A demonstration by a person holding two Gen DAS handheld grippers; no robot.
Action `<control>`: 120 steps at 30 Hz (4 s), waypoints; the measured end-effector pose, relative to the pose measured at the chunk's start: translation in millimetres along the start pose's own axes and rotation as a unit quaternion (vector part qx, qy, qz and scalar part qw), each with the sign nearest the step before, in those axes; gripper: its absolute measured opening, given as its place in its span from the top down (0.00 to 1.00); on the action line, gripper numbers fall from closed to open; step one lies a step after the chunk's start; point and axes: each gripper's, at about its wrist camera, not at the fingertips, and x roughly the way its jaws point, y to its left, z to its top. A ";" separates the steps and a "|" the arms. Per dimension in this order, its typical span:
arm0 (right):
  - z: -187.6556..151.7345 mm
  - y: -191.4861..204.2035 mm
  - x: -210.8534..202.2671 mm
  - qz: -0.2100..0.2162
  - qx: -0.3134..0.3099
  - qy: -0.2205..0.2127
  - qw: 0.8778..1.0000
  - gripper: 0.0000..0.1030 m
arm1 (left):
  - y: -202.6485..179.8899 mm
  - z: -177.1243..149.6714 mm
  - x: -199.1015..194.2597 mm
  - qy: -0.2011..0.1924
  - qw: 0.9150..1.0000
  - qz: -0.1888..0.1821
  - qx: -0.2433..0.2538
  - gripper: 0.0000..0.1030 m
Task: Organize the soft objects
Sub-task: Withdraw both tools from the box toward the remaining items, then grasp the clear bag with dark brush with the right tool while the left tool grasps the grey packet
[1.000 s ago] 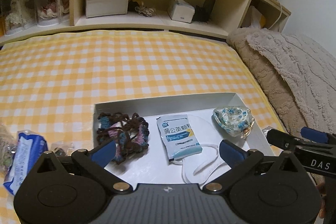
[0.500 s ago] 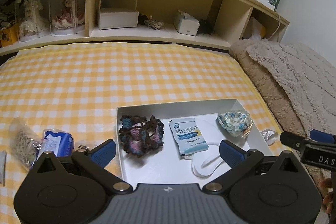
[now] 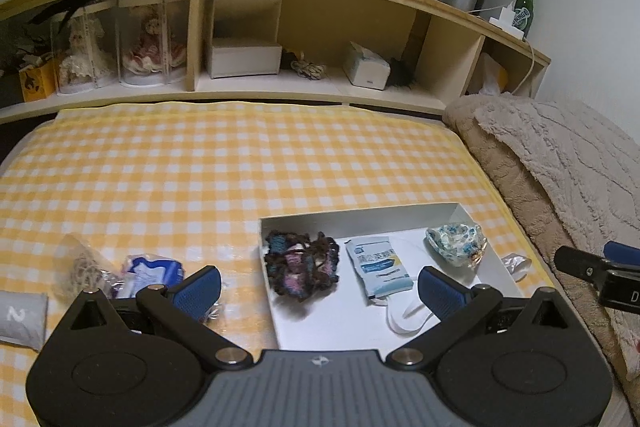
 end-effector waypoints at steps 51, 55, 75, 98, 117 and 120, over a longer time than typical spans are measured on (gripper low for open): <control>-26.9 209.4 56.7 0.161 -0.088 0.012 0.983 0.00 | 307.1 -35.2 -8.9 0.056 0.932 0.216 -0.287 0.00; -31.0 221.9 72.0 0.168 -0.102 0.020 0.980 0.00 | 331.3 -50.8 -0.4 0.074 0.903 0.222 -0.359 0.00; -64.7 250.9 116.9 0.232 -0.179 0.091 0.952 0.43 | 322.7 -44.2 73.0 0.092 0.924 0.315 -0.199 0.00; -103.8 266.9 108.4 0.291 -0.266 0.165 0.904 0.80 | 275.0 -69.6 47.7 0.179 0.967 0.182 -0.008 0.00; -113.3 249.3 86.2 0.287 -0.178 0.226 0.914 0.63 | 301.3 -52.4 67.1 0.138 0.956 0.205 -0.157 0.08; -114.3 253.9 89.5 0.281 -0.181 0.228 0.914 0.57 | 293.2 -50.6 75.3 0.150 0.955 0.226 -0.121 0.17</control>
